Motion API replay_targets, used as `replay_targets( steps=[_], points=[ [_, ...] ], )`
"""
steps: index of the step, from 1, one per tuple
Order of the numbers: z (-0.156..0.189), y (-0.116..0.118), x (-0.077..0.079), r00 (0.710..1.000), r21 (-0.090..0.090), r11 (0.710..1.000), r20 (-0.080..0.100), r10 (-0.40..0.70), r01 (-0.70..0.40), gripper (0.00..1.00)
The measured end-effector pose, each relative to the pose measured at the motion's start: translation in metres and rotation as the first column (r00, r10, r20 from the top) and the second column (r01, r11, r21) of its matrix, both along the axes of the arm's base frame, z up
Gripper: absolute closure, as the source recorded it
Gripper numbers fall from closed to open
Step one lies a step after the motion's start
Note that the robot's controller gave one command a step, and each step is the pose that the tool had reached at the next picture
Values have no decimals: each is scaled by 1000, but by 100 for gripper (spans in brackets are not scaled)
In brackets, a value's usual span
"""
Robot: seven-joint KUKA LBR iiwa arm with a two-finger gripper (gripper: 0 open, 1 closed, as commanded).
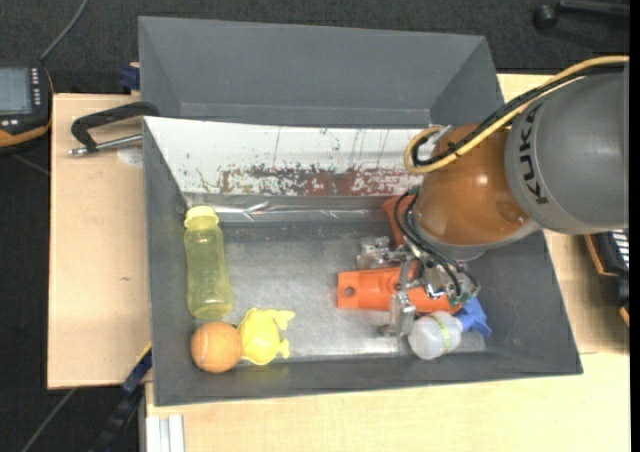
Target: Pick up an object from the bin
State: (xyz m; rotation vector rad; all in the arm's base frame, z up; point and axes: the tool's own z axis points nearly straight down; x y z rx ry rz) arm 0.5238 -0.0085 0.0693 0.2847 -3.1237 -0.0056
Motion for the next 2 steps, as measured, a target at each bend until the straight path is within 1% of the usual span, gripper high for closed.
replay_targets(
  steps=[1, 2],
  points=[
    [1, 3, 8, 995, 4, 996, 22, -94, 94, 100],
    [1, 3, 8, 995, 4, 996, 22, -94, 94, 100]
  ],
)
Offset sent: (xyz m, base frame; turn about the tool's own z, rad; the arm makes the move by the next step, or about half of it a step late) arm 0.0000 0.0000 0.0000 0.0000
